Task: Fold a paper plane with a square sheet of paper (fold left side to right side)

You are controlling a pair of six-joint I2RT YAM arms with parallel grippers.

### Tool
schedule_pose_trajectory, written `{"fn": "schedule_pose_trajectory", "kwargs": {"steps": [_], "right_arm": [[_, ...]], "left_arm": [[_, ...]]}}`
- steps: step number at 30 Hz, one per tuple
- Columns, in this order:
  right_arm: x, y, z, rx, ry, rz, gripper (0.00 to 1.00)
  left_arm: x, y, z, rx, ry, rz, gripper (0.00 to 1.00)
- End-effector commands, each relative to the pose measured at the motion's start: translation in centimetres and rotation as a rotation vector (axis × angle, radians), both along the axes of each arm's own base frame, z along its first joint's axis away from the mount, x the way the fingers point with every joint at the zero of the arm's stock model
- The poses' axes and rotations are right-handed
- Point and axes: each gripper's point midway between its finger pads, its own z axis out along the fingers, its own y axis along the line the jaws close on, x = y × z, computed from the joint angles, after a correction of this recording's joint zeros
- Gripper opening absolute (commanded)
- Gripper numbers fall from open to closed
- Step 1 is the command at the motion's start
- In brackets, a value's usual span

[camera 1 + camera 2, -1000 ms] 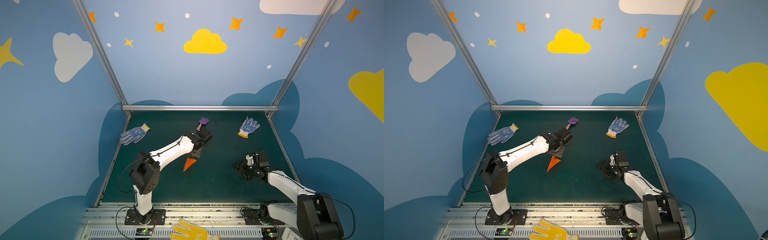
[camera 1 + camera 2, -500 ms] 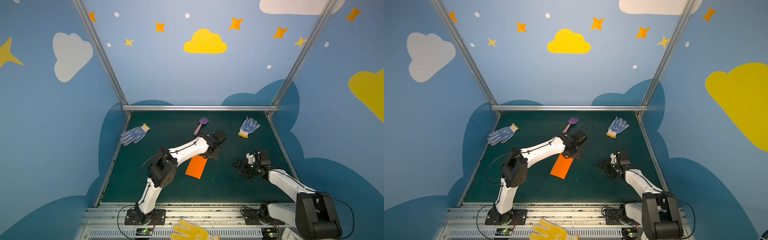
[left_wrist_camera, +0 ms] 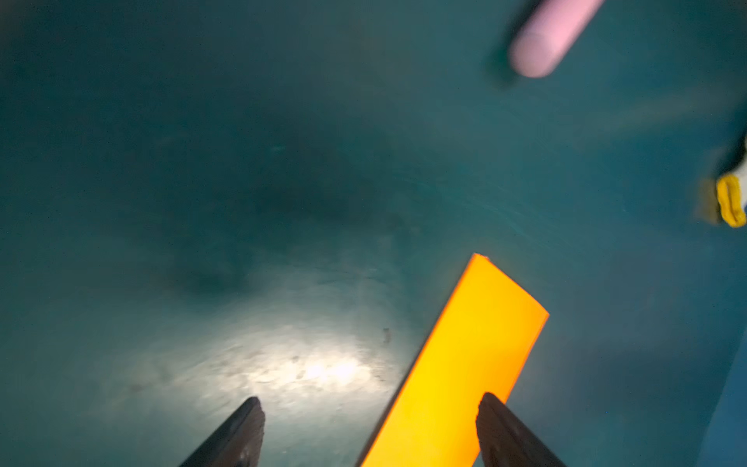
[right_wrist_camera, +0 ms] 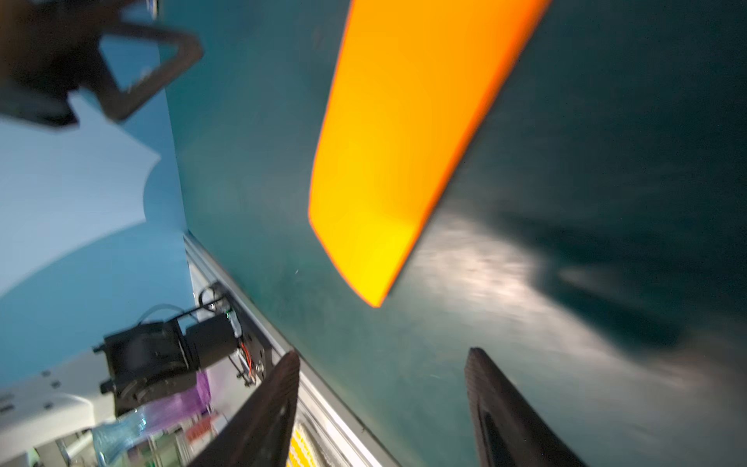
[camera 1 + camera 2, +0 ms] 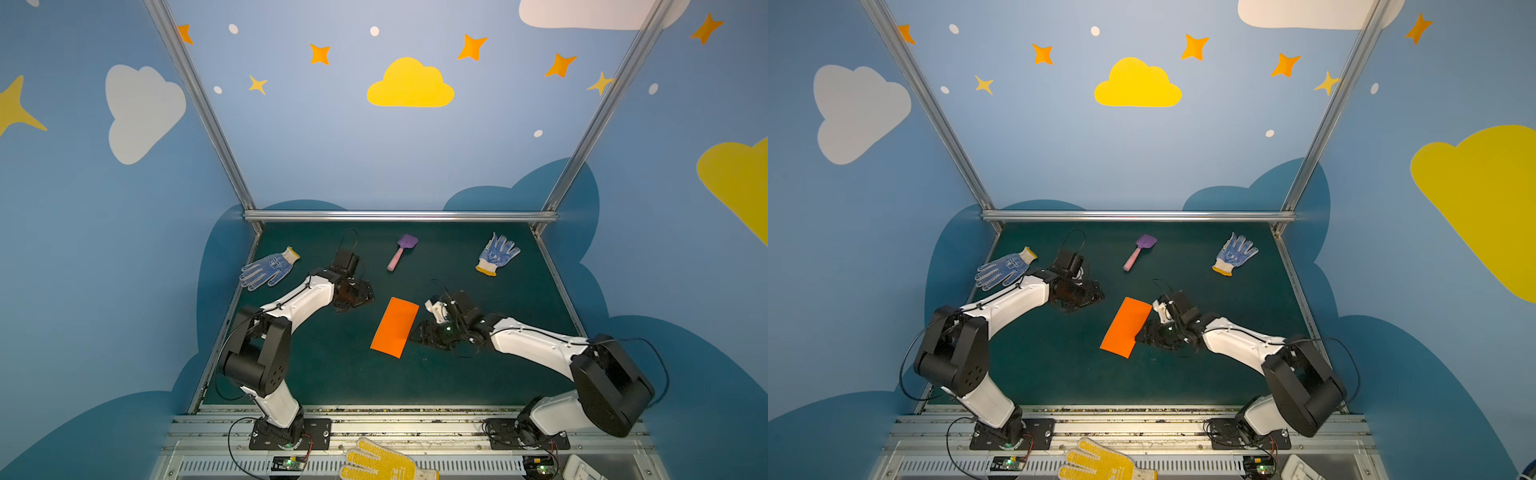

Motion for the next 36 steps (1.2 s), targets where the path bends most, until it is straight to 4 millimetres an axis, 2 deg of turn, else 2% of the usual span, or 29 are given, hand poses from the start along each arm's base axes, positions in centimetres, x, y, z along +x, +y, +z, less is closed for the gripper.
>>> {"fn": "schedule_pose_trajectory", "kwargs": {"steps": [1, 5, 9, 12, 15, 22, 28, 32, 34, 36], "right_arm": [[-1.6, 3.0, -0.4, -0.012, -0.01, 0.039, 0.64], [-4.4, 5.9, -1.5, -0.04, -0.007, 0.12, 0.64], [-5.4, 7.0, -3.5, -0.102, -0.007, 0.145, 0.64], [-4.3, 6.1, -5.0, -0.169, -0.044, 0.1, 0.64], [-2.6, 5.1, -5.7, -0.207, -0.087, 0.043, 0.64], [1.9, 2.7, -5.1, -0.218, -0.183, -0.093, 0.65], [5.9, 0.1, -4.5, -0.225, -0.185, -0.162, 0.65], [6.0, -1.1, -2.6, -0.164, -0.144, -0.14, 0.64], [5.4, -2.0, -1.2, -0.13, -0.138, -0.132, 0.64], [5.8, -3.4, 0.0, -0.123, -0.143, -0.168, 0.64]], "left_arm": [[1.1, 0.4, 2.5, -0.063, -0.08, 0.014, 0.85], [1.4, 1.2, 2.8, -0.064, -0.089, 0.028, 0.86], [1.6, 1.4, 3.0, -0.065, -0.091, 0.028, 0.86], [1.7, 1.2, 3.0, -0.073, -0.09, 0.024, 0.87], [1.6, 1.1, 3.0, -0.082, -0.091, 0.021, 0.87], [1.3, 0.6, 2.8, -0.112, -0.086, 0.006, 0.89], [0.6, -0.2, 2.9, -0.156, -0.082, -0.007, 0.92], [-0.5, -1.1, 2.8, -0.197, -0.074, -0.026, 0.93], [-1.1, -1.6, 2.5, -0.216, -0.069, -0.036, 0.93], [-1.6, -2.3, 2.0, -0.246, -0.061, -0.038, 0.93]]}}
